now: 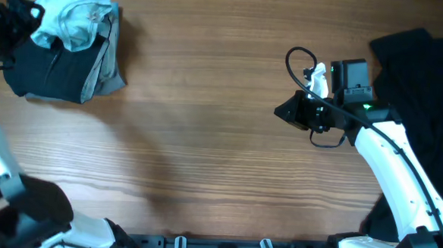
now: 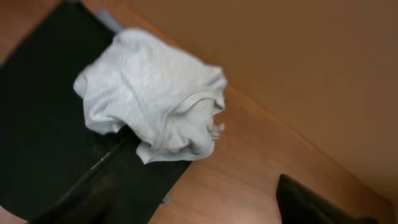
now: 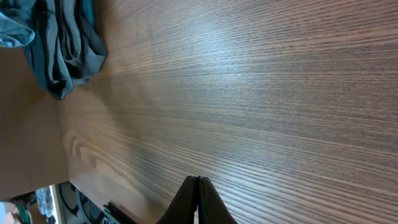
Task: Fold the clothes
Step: 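Press the bundle down onto the stack with the left gripper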
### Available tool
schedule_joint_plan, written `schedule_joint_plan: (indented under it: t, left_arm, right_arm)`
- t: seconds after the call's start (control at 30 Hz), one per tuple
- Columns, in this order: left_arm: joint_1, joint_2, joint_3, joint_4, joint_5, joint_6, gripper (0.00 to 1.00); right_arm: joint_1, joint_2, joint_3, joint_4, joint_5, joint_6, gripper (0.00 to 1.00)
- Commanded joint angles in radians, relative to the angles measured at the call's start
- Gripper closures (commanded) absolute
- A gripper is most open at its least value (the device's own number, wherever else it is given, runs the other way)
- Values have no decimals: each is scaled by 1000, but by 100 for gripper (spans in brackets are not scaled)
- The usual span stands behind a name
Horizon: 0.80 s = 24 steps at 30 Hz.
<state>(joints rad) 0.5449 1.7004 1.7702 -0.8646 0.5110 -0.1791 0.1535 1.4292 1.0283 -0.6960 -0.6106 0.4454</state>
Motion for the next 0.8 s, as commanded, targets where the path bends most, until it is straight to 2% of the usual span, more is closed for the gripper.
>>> schedule_joint_plan:
  t: [0.0,0.03,0.1,0.13,0.23,0.37,0.53,0.57,0.63,0.67,0.7,0.77]
  left_arm:
    - [-26,47,-5,11,-82,94,51]
    - [-35,68,-10,11,-103,94,49]
    - [-50,111,-19,10,-108,93,13]
    - [-60,140,-20,3,-100,94,6]
    - [-92,222,-20,-7,-94,94,4]
    - [-124,312,-20,51,-98,94,8]
    - [-149,361,-20,114,-98,100,22]
    - [-151,361,-20,119,-97,105,33]
    - [-154,360,-20,118,-97,112,71]
    - [-154,359,-20,102,-92,111,85]
    - [-153,356,-20,86,-81,112,92]
    - [-147,344,-19,50,-54,112,96]
  right_arm:
    - [0,-10,18,0,-20,3,96]
    - [0,-10,18,-1,-20,3,96]
    - [0,-10,18,-1,-20,2,96]
    - [0,-10,18,-2,-20,3,96]
    - [0,-10,18,-2,-20,3,96]
    - [0,-10,18,-3,-20,2,96]
    - [0,-10,17,-8,-20,0,96]
    - [0,-10,17,-8,-20,0,96]
    - [0,-10,17,-8,-20,0,96]
    - [0,-10,17,-8,-20,0,96]
    - [0,-10,17,-8,-20,0,96]
    - [0,-10,17,-8,-19,-1,96]
